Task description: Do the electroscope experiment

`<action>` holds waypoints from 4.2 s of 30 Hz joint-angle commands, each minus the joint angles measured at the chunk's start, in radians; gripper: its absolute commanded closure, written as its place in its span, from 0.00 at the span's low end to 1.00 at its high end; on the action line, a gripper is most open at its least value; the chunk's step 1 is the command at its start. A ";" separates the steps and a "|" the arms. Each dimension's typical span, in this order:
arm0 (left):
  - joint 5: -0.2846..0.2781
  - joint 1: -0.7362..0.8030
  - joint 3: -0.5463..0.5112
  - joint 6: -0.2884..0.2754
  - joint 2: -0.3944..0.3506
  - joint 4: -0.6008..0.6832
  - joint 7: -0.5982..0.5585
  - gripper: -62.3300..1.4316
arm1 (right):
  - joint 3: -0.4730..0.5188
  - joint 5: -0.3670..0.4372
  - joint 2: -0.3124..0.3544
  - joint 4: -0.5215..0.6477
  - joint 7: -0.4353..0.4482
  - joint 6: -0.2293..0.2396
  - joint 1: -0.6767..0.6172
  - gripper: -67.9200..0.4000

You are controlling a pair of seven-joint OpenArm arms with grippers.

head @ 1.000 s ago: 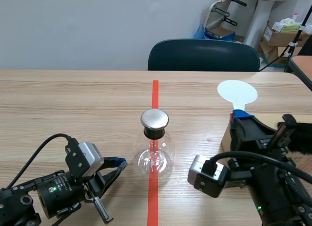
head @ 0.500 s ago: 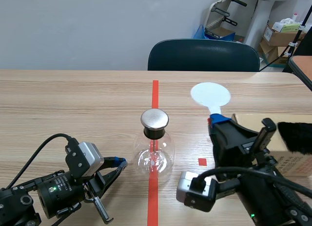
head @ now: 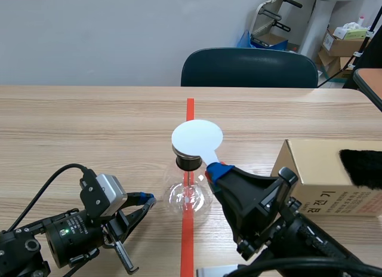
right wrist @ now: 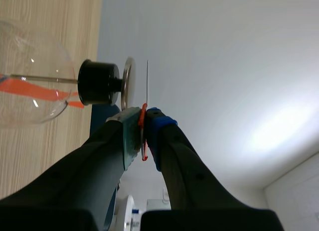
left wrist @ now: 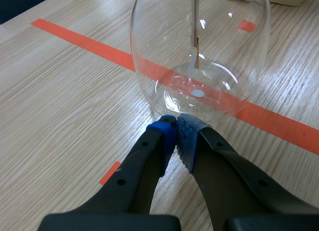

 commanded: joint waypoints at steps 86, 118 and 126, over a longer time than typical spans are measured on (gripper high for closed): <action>-0.003 -0.005 -0.008 -0.002 0.000 0.013 -0.018 0.91 | 0.003 0.011 0.008 0.014 0.043 -0.011 0.006 0.98; -0.004 -0.005 -0.008 -0.002 0.000 0.013 -0.018 0.91 | 0.003 0.011 0.008 0.014 -0.471 -0.011 0.006 0.98; -0.004 -0.005 -0.008 -0.002 0.000 0.013 -0.018 0.91 | 0.003 0.011 0.008 0.014 -0.592 -0.011 0.006 0.98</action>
